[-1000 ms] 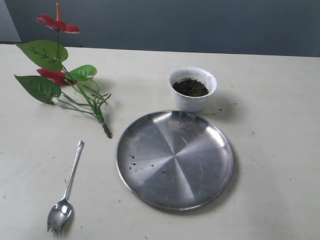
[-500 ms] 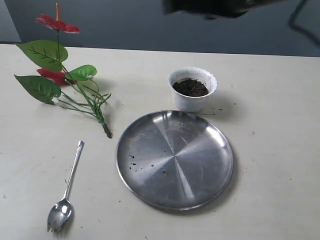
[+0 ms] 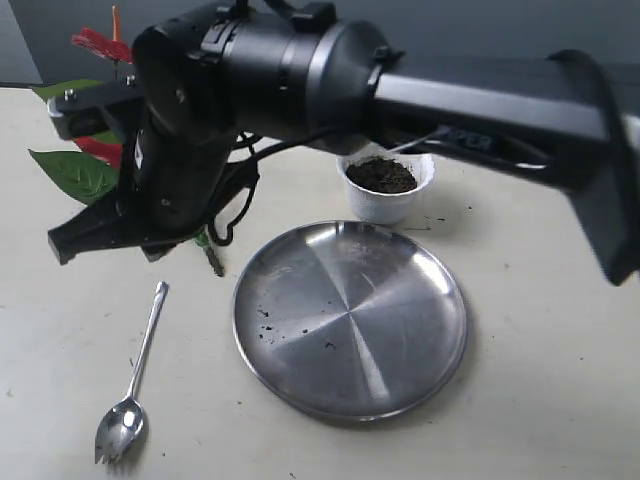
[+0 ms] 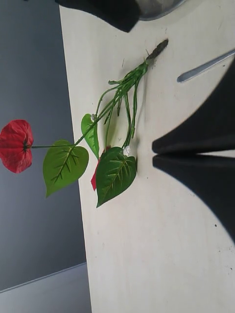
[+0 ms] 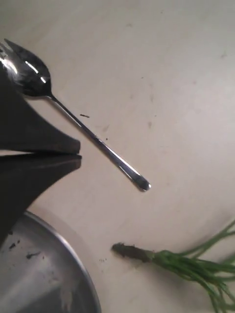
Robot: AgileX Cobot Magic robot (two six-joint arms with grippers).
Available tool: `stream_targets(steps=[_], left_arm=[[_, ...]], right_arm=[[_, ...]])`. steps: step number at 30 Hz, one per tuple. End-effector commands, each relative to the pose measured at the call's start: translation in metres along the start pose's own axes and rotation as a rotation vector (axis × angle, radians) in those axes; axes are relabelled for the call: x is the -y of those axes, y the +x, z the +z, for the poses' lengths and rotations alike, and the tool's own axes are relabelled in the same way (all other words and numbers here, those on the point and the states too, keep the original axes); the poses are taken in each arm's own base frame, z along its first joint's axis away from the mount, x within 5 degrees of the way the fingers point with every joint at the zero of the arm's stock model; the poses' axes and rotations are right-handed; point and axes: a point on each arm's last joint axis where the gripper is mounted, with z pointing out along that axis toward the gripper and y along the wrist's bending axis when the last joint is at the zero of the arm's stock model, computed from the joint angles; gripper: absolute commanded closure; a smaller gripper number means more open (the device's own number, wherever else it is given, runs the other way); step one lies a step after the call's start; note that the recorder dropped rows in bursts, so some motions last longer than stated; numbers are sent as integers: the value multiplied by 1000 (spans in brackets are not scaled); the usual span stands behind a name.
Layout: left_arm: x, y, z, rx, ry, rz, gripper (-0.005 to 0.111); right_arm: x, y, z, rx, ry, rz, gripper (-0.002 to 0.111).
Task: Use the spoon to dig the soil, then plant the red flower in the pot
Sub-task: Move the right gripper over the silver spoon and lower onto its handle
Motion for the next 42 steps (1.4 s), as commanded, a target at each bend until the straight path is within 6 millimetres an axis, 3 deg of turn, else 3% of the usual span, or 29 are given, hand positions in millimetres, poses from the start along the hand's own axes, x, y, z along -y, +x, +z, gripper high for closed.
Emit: stream_targets(steps=[1, 11, 13, 17, 19, 28, 36, 42], left_arm=[[0, -2, 0, 17, 6, -3, 106], [0, -2, 0, 17, 6, -3, 106], [0, -2, 0, 17, 6, -3, 106], [0, -2, 0, 17, 6, -3, 106], [0, -2, 0, 17, 6, -3, 106], [0, -2, 0, 17, 6, -3, 106], [0, -2, 0, 17, 6, -3, 106], [0, -2, 0, 17, 6, -3, 106]], right_arm=[[-1, 3, 21, -81, -40, -15, 108], [-7, 1, 49, -46, -131, 22, 107], [-8, 4, 57, -62, -153, 20, 100], [-7, 9, 70, -102, -158, 32, 70], [-6, 12, 76, -117, -153, 32, 62], [-1, 19, 100, -142, -120, 24, 78], [4, 22, 113, -142, -83, 20, 78], [2, 18, 111, -121, -105, 64, 78]])
